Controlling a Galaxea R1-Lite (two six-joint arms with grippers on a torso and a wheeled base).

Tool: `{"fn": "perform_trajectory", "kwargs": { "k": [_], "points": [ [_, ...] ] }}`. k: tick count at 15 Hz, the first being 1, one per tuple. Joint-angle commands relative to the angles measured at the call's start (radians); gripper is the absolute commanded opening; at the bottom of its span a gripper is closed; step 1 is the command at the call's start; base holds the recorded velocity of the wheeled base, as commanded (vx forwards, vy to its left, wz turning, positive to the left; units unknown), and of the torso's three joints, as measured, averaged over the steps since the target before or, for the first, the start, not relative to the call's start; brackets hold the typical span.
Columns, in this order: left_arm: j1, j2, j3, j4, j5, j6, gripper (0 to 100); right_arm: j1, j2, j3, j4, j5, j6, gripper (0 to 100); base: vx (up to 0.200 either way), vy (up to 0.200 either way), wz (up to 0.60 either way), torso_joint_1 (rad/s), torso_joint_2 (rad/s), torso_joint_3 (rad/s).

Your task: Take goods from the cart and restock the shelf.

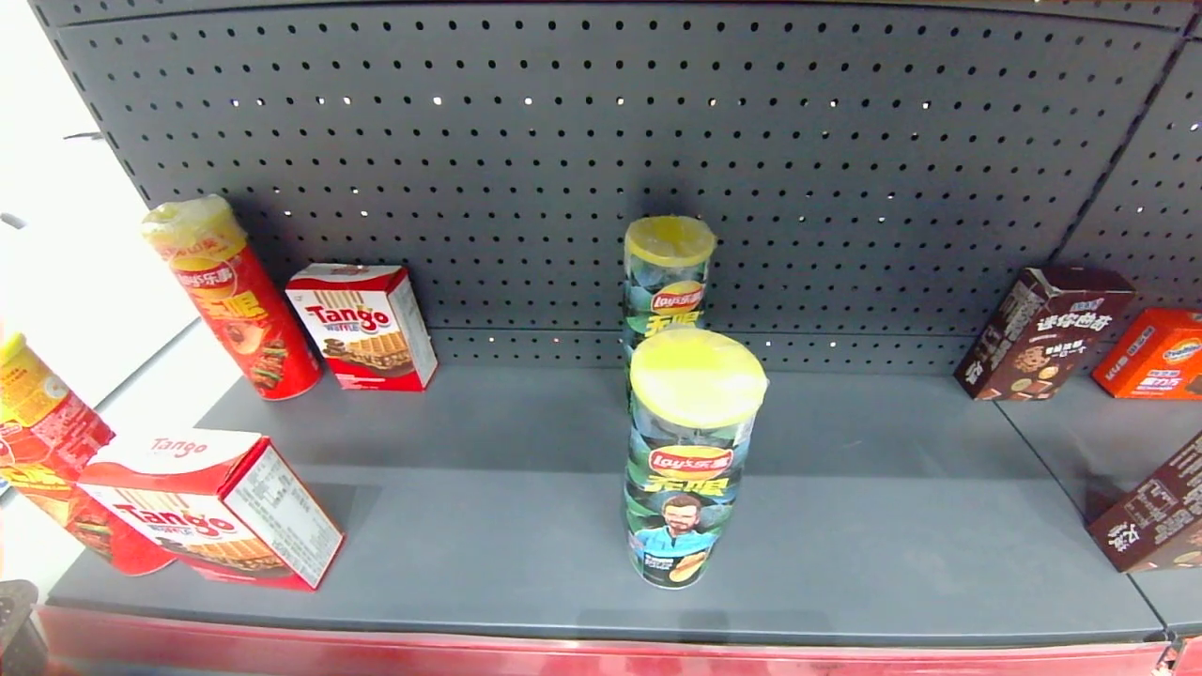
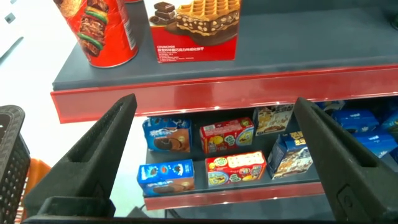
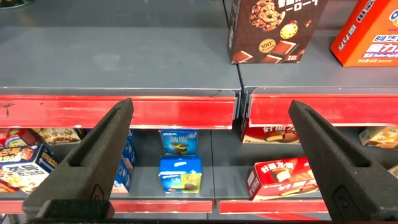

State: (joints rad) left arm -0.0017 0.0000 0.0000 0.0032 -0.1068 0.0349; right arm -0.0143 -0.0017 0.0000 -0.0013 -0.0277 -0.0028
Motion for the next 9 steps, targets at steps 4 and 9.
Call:
{"fn": "perform_trajectory", "kwargs": {
  "k": [4, 9],
  "points": [
    [0.000, 0.000, 0.000, 0.000, 0.001, 0.000, 100, 0.000, 0.002, 0.000, 0.000, 0.000, 0.000, 100, 0.000, 0.000, 0.00, 0.000, 0.00, 0.000],
    [0.000, 0.000, 0.000, 0.000, 0.001, -0.001, 100, 0.000, 0.002, 0.000, 0.000, 0.000, 0.000, 100, 0.000, 0.000, 0.00, 0.000, 0.00, 0.000]
  ]
}}
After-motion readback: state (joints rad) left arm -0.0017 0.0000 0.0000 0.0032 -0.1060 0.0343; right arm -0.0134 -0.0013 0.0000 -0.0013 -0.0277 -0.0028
